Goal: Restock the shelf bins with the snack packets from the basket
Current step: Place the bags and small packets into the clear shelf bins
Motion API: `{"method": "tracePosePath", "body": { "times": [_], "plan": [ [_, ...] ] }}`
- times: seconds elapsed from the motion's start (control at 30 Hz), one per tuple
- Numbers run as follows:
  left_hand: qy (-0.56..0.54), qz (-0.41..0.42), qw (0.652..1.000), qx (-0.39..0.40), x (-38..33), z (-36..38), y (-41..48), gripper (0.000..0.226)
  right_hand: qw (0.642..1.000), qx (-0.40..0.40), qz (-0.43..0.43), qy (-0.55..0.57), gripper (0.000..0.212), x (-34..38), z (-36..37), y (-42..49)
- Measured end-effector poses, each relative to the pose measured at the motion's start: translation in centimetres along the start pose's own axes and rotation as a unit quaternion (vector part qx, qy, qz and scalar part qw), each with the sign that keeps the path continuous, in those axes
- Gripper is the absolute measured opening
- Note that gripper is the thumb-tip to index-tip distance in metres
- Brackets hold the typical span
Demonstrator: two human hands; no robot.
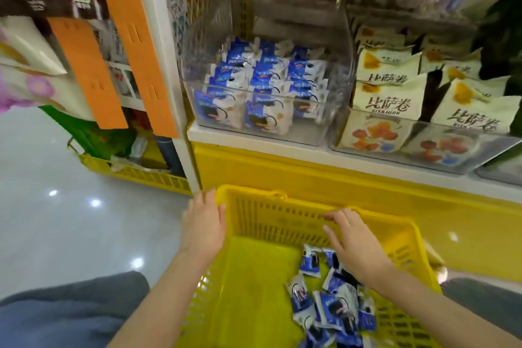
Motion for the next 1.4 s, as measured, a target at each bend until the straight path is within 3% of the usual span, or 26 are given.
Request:
{"method": "tracePosePath", "body": {
  "times": [0.13, 0.3, 0.4, 0.57, 0.7, 0.83, 0.97, 1.1, 1.17, 1.2, 1.3, 1.4],
  "plan": [
    [-0.02, -0.067, 0.995, 0.073, 4.4, 3.7, -2.5, 0.032, 0.979, 0.141, 0.146, -0.002, 0.054, -7.2, 8.2, -4.1],
    [-0.103, -0.107, 0.986, 0.07, 5.6, 4.6, -3.1, 0.024, 0.93, 0.304, 0.203, 0.042, 0.056, -11.8, 15.2, -9.9],
    [-0.116, -0.095, 0.988, 0.044, 5.4, 4.4, -2.9, 0.023, 0.914, 0.369, 0.17, 0.018, 0.065, -12.5, 17.5, -13.1],
    [-0.104, -0.078, 0.991, 0.024, 5.2, 4.3, -2.7, 0.027, 0.901, 0.41, 0.014, -0.143, 0.071, -12.1, 19.0, -13.9],
    [-0.108, -0.078, 0.991, 0.017, 5.1, 4.1, -2.8, 0.028, 0.899, 0.406, 0.015, -0.167, 0.061, -11.7, 18.7, -13.5],
    [-0.101, -0.088, 0.991, 0.023, 5.4, 4.3, -2.9, 0.028, 0.913, 0.383, 0.095, -0.099, 0.044, -11.1, 17.4, -13.4],
    [-0.104, -0.113, 0.987, 0.037, 5.2, 4.2, -3.1, 0.035, 0.925, 0.344, 0.158, -0.037, 0.057, -9.5, 15.2, -12.3],
    [-0.064, -0.015, 0.997, -0.043, 1.6, 1.8, -3.3, 0.04, 0.94, 0.281, 0.188, 0.043, 0.057, -6.3, 12.6, -10.2],
    [-0.093, 0.008, 0.994, -0.052, -0.3, 1.7, -4.3, 0.037, 0.942, 0.251, 0.198, 0.102, 0.036, -4.3, 11.4, -9.1],
    [-0.124, 0.004, 0.992, -0.035, -1.1, 2.1, -5.1, 0.037, 0.943, 0.234, 0.2, 0.127, 0.027, -3.4, 10.6, -8.7],
    [-0.246, -0.075, 0.963, 0.079, -2.6, 5.2, -8.3, 0.041, 0.944, 0.181, 0.209, 0.181, 0.033, -1.2, 8.8, -7.9],
    [-0.333, -0.211, 0.893, 0.217, -3.4, 8.6, -12.2, 0.043, 0.915, 0.148, 0.26, 0.272, 0.036, 0.2, 7.8, -7.8]
  ]
}}
Point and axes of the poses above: each hand's wrist, its own y-axis towards the middle knuckle, its own z-axis out of the palm, x = y × z, the point moved 9 cm from there along y, towards the middle knuckle, and after that the axes turned 15 degrees about -x, right-handed, at the moved point
